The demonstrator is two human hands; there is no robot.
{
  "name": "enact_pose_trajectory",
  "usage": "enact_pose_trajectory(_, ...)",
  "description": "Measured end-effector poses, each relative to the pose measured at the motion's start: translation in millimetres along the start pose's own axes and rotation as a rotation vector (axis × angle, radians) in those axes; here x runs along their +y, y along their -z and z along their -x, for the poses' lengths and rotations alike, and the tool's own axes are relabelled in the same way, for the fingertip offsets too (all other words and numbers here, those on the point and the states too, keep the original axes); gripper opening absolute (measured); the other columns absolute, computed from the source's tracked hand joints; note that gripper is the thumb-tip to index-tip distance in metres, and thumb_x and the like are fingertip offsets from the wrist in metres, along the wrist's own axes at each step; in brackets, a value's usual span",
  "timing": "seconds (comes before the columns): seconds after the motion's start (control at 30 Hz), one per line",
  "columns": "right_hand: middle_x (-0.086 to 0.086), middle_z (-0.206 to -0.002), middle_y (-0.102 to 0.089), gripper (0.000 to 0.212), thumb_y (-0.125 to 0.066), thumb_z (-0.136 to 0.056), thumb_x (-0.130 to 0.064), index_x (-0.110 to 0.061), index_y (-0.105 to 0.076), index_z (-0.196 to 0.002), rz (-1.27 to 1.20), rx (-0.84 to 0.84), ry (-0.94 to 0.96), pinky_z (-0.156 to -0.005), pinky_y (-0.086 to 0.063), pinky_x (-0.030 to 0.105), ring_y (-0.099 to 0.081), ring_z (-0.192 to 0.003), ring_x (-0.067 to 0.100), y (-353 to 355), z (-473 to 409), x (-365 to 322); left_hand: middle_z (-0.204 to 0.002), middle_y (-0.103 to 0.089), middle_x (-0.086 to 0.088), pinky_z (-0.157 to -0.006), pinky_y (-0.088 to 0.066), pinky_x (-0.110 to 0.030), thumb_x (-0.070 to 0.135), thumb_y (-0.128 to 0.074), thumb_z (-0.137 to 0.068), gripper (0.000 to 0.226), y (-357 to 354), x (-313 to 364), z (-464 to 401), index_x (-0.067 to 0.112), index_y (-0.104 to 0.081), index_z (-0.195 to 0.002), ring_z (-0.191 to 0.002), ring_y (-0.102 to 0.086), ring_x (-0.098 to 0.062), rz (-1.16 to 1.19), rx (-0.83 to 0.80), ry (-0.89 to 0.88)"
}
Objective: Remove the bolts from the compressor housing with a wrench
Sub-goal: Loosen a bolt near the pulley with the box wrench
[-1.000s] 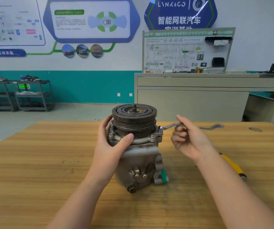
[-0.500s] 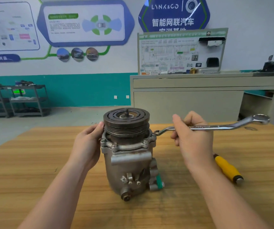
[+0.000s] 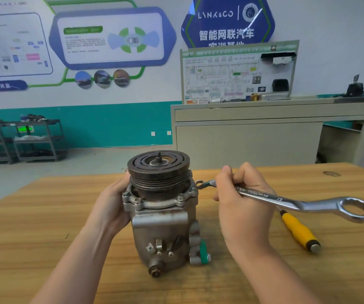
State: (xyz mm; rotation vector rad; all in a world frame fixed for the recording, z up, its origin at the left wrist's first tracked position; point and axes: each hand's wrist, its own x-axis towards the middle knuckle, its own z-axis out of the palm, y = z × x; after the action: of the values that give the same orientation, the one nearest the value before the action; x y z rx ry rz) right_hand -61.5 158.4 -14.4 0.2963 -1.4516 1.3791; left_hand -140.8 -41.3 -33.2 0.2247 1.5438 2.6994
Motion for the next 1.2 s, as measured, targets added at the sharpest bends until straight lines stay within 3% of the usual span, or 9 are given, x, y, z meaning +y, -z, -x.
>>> enact_pose_trajectory(0.23,0.009,-0.043,-0.041,0.042,-0.052,-0.088,-0.027,-0.013,-0.033,-0.053,0.017,-0.059,0.115,-0.044,-0.034,0.033,-0.041,-0.041,0.023,-1,6,-5,-0.048,-0.061,-0.007,-0.040,-0.048,-0.020,0.007,-0.051,-0.075,0.038,-14,5,-19,0.007,-0.063,-0.039,-0.043,-0.062,-0.017,-0.134,-0.064,0.105)
enact_pose_trajectory(0.33,0.000,-0.041,-0.032,0.041,-0.052,-0.087,-0.017,-0.013,-0.030,-0.052,0.080,-0.077,0.267,-0.041,-0.028,0.016,-0.031,-0.042,0.011,0,6,-9,-0.061,-0.068,-0.011,-0.052,-0.055,-0.026,0.018,-0.073,-0.068,0.017,-11,3,-27,0.005,-0.072,-0.056,-0.057,-0.068,-0.022,-0.012,-0.167,0.157)
enact_pose_trajectory(0.43,-0.007,-0.052,-0.019,0.042,-0.053,-0.087,-0.011,-0.014,-0.027,-0.054,0.144,-0.115,0.372,-0.049,-0.022,0.004,-0.021,-0.048,0.005,-2,7,-10,-0.073,-0.072,-0.012,-0.060,-0.057,-0.031,0.024,-0.095,-0.044,0.037,-3,0,-31,0.004,-0.076,-0.069,-0.069,-0.071,-0.024,0.011,-0.291,0.153)
enact_pose_trajectory(0.6,-0.017,-0.063,-0.013,0.040,-0.047,-0.092,-0.013,-0.032,-0.015,-0.076,0.273,-0.296,0.504,-0.049,-0.035,0.023,-0.029,-0.050,0.012,-3,11,-9,-0.076,-0.073,-0.010,-0.061,-0.057,-0.029,0.027,-0.084,-0.057,0.025,4,7,-33,0.008,-0.078,-0.071,-0.071,-0.072,-0.022,-0.167,-0.310,0.134)
enact_pose_trajectory(0.67,-0.018,-0.058,-0.021,0.037,-0.049,-0.089,-0.011,-0.023,-0.023,-0.066,0.197,-0.351,0.532,-0.044,-0.030,0.024,-0.028,-0.048,0.010,3,5,-7,-0.079,-0.073,-0.011,-0.060,-0.057,-0.028,0.023,-0.075,-0.063,0.018,6,13,-34,0.009,-0.078,-0.073,-0.073,-0.072,-0.022,-0.261,-0.304,0.109)
enact_pose_trajectory(0.73,-0.005,-0.045,-0.030,0.042,-0.054,-0.085,-0.013,-0.012,-0.031,-0.050,0.039,-0.326,0.347,-0.040,-0.026,0.021,-0.029,-0.042,0.010,9,-4,-1,-0.080,-0.074,-0.012,-0.059,-0.057,-0.028,0.014,-0.071,-0.066,0.013,7,20,-34,0.010,-0.078,-0.075,-0.072,-0.072,-0.022,-0.324,-0.274,0.062)
enact_pose_trajectory(0.93,0.001,-0.044,-0.043,0.027,-0.069,-0.068,-0.018,-0.020,-0.048,-0.051,-0.624,-0.304,-0.764,-0.034,-0.028,0.017,-0.036,-0.033,0.008,3,-24,24,-0.090,-0.074,-0.013,-0.074,-0.056,-0.034,0.011,-0.068,-0.065,0.017,8,31,-37,0.013,-0.079,-0.079,-0.085,-0.071,-0.023,-0.509,-0.247,-0.054)
enact_pose_trajectory(1.07,0.000,-0.043,-0.044,0.030,-0.067,-0.069,-0.014,-0.020,-0.043,-0.051,-0.771,-0.188,-0.758,-0.033,-0.028,0.014,-0.036,-0.030,0.006,6,-25,25,-0.091,-0.074,-0.012,-0.078,-0.054,-0.035,0.013,-0.068,-0.066,0.016,7,33,-36,0.015,-0.079,-0.078,-0.088,-0.071,-0.023,-0.547,-0.264,-0.097)
enact_pose_trajectory(1.2,0.001,-0.039,-0.042,0.048,-0.058,-0.085,-0.001,-0.021,-0.041,-0.046,-0.560,-0.226,-0.503,-0.036,-0.029,0.015,-0.035,-0.030,0.009,7,-23,18,-0.088,-0.075,-0.011,-0.073,-0.057,-0.033,0.014,-0.068,-0.066,0.016,6,31,-37,0.015,-0.079,-0.077,-0.085,-0.071,-0.023,-0.549,-0.253,-0.110)
